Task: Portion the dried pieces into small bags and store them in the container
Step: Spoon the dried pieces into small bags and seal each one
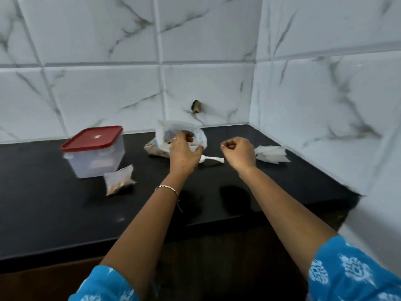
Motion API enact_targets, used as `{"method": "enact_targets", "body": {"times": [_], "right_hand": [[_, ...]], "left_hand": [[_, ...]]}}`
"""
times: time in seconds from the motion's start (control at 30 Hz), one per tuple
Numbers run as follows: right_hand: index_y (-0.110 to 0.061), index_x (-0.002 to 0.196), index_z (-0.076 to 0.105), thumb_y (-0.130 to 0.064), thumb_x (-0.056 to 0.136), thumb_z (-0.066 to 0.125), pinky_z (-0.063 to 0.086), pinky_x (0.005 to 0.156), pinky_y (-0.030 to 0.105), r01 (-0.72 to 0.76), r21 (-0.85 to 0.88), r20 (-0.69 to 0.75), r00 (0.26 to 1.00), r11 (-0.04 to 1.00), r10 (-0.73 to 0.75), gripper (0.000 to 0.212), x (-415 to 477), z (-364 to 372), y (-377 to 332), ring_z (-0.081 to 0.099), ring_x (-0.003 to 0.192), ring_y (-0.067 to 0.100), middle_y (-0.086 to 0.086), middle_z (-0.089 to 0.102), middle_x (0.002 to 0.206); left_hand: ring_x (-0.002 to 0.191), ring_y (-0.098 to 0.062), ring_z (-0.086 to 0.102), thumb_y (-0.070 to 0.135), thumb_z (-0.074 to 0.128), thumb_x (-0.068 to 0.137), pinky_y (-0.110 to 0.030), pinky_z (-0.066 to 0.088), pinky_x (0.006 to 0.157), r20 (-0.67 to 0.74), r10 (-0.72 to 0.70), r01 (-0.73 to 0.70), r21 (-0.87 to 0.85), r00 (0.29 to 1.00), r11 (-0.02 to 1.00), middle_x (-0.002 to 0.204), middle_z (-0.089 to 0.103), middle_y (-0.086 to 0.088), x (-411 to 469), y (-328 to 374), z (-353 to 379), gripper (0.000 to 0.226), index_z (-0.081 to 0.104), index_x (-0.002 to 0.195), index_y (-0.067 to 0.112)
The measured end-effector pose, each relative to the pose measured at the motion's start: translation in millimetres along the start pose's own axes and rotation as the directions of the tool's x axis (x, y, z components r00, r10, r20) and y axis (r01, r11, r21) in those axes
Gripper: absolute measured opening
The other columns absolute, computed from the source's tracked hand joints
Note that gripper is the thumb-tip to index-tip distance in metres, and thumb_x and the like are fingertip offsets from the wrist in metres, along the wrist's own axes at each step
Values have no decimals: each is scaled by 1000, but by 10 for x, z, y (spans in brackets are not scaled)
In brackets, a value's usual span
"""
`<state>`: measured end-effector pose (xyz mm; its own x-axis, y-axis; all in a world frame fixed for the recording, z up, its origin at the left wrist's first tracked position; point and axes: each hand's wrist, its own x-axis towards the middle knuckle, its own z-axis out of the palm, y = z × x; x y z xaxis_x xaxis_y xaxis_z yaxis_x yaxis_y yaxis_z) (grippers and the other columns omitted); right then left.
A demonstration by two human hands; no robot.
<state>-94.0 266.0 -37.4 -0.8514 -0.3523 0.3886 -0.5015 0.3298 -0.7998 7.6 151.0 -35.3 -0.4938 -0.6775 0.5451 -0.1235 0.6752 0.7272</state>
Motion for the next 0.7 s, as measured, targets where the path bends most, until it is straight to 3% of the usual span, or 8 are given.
{"method": "enact_targets", "body": {"times": [0.13,0.27,0.37,0.47,0.57,0.7], "right_hand": [[-23,96,71,-25,89,63,48,76,25,-67,-94,-177,983,993,49,11,228,-502,528,66,94,15,-4,72,98],[-24,106,68,-19,88,63,49,89,36,-76,-197,-262,965,977,22,19,416,-750,932,58,107,19,-7,69,105],[-22,112,67,-16,88,62,42,98,39,-87,-296,-295,955,951,-5,25,546,-817,1126,52,113,24,-3,66,112],[-22,112,67,-16,89,59,39,99,39,-86,-299,-301,954,951,-8,26,635,-782,1205,50,115,25,-3,66,114],[-25,115,65,-16,89,57,35,101,38,-48,-346,-239,970,937,-39,29,693,-727,1226,49,118,21,-8,66,114],[-30,114,63,-18,90,54,31,99,37,-62,-428,-146,989,901,-1,28,708,-721,1239,49,117,17,-11,67,109]], "left_hand": [[101,-21,60,15,74,80,-25,42,87,184,73,-75,5,980,997,105,65,-8,25,202,696,34,60,110,7],[105,-23,59,16,71,80,-28,43,92,301,83,-106,60,950,993,107,66,-9,77,273,1264,25,66,104,9],[113,-25,57,19,66,81,-30,44,96,410,75,-147,146,909,978,117,62,-11,150,311,1569,35,65,115,12],[121,-26,52,27,62,84,-39,41,101,506,36,-190,255,862,948,125,58,-8,223,342,1746,42,60,125,18],[121,-22,50,35,54,88,-47,28,103,545,-7,-257,405,838,877,124,59,0,282,368,1811,35,59,121,26],[120,-18,51,35,51,94,-47,22,104,552,1,-268,404,834,875,123,61,5,369,355,1769,27,59,119,28]]}}
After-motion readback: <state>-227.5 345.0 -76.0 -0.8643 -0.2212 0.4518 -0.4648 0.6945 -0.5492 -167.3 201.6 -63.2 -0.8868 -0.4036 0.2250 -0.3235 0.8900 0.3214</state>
